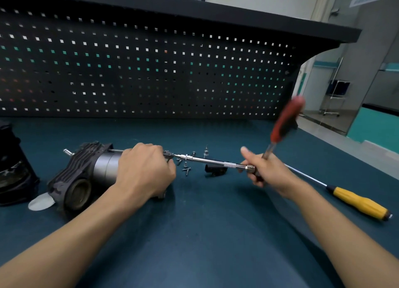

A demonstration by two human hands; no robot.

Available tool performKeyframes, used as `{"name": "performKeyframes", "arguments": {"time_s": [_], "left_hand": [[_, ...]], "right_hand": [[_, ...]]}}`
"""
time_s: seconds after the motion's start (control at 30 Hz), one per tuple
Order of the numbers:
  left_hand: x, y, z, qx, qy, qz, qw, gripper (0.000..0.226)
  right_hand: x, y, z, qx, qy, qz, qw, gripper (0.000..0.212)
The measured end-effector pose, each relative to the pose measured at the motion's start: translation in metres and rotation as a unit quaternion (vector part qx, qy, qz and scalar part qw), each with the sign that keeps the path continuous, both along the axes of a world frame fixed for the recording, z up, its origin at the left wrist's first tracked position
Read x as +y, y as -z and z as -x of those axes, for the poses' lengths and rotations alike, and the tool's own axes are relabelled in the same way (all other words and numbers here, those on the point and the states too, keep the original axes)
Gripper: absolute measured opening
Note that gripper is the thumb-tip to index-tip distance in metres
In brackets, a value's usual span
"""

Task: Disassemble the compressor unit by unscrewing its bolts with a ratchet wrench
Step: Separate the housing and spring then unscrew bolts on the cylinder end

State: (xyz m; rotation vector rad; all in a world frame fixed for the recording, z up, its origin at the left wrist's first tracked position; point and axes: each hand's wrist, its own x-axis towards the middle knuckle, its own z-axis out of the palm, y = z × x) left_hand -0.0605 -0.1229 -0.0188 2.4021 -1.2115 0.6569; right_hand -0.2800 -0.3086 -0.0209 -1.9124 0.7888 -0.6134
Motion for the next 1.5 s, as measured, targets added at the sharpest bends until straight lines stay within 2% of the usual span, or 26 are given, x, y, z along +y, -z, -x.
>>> {"name": "performKeyframes", "arguments": {"time_s": [0.07, 0.13, 0.27, 0.33, 0.43, 0.57, 0.6, 0.7, 0.77, 0.83, 0.9, 0.97, 1.1, 1.13, 1.23, 1.3, 1.37, 1.5], "left_hand": [[-0.001, 0.001, -0.001, -0.004, 0.003, 0.003, 1.000, 0.028], [-0.001, 0.002, -0.002, -0.005, 0.006, 0.007, 1.000, 0.028], [-0.001, 0.003, -0.002, -0.007, 0.007, 0.011, 1.000, 0.028], [-0.001, 0.003, -0.003, -0.005, 0.007, 0.010, 1.000, 0.028], [-0.001, 0.003, -0.004, -0.001, 0.010, 0.012, 1.000, 0.027], [0.001, 0.004, -0.002, -0.003, 0.013, 0.022, 1.000, 0.027], [0.001, 0.004, -0.002, -0.004, 0.016, 0.025, 1.000, 0.027], [0.003, 0.005, -0.001, -0.005, 0.028, 0.029, 0.999, 0.027], [0.005, 0.005, -0.001, -0.002, 0.031, 0.029, 0.999, 0.029], [0.005, 0.004, 0.000, -0.001, 0.034, 0.029, 0.999, 0.029], [0.005, 0.004, -0.001, -0.008, 0.037, 0.024, 0.999, 0.028], [0.005, 0.003, -0.002, -0.008, 0.039, 0.012, 0.999, 0.027], [0.002, 0.000, -0.004, 0.006, 0.016, 0.005, 1.000, 0.029], [0.000, 0.000, -0.004, 0.008, 0.009, 0.007, 1.000, 0.029], [-0.002, -0.001, -0.003, 0.008, -0.001, 0.005, 1.000, 0.029], [-0.002, -0.001, -0.004, 0.004, -0.003, 0.002, 1.000, 0.029], [-0.003, -0.001, -0.004, 0.002, 0.000, 0.004, 1.000, 0.029], [-0.002, 0.000, -0.005, 0.002, 0.006, 0.005, 1.000, 0.029]], "right_hand": [[0.004, -0.006, -0.002, -0.003, 0.025, -0.153, 0.988, 0.083], [0.003, -0.011, -0.002, 0.003, 0.015, -0.266, 0.964, 0.081], [0.003, -0.016, 0.000, -0.008, -0.006, -0.387, 0.922, 0.060], [0.002, -0.014, -0.001, -0.013, 0.001, -0.403, 0.915, 0.048], [-0.001, -0.005, -0.001, -0.006, 0.007, -0.319, 0.948, 0.032], [-0.002, 0.003, 0.001, -0.008, -0.008, -0.104, 0.995, 0.044], [-0.003, 0.004, 0.003, -0.007, -0.015, -0.037, 0.999, 0.039], [-0.012, 0.004, 0.009, 0.036, -0.033, 0.132, 0.990, 0.018], [-0.014, 0.006, 0.009, 0.075, -0.050, 0.202, 0.975, 0.025], [-0.014, 0.010, 0.006, 0.007, -0.056, 0.214, 0.975, 0.031], [-0.014, 0.014, 0.001, -0.063, -0.038, 0.270, 0.960, 0.036], [-0.015, 0.016, -0.001, -0.069, -0.023, 0.325, 0.943, 0.034], [-0.011, 0.014, 0.001, -0.056, -0.043, 0.218, 0.973, 0.009], [-0.009, 0.014, 0.000, -0.047, -0.041, 0.177, 0.982, 0.010], [-0.004, 0.009, -0.007, -0.043, 0.051, 0.006, 0.998, 0.051], [-0.002, 0.006, -0.010, -0.019, 0.097, -0.102, 0.990, 0.063], [-0.001, 0.003, -0.010, 0.000, 0.097, -0.200, 0.975, 0.069], [0.001, -0.001, -0.008, -0.006, 0.042, -0.327, 0.944, 0.058]]}}
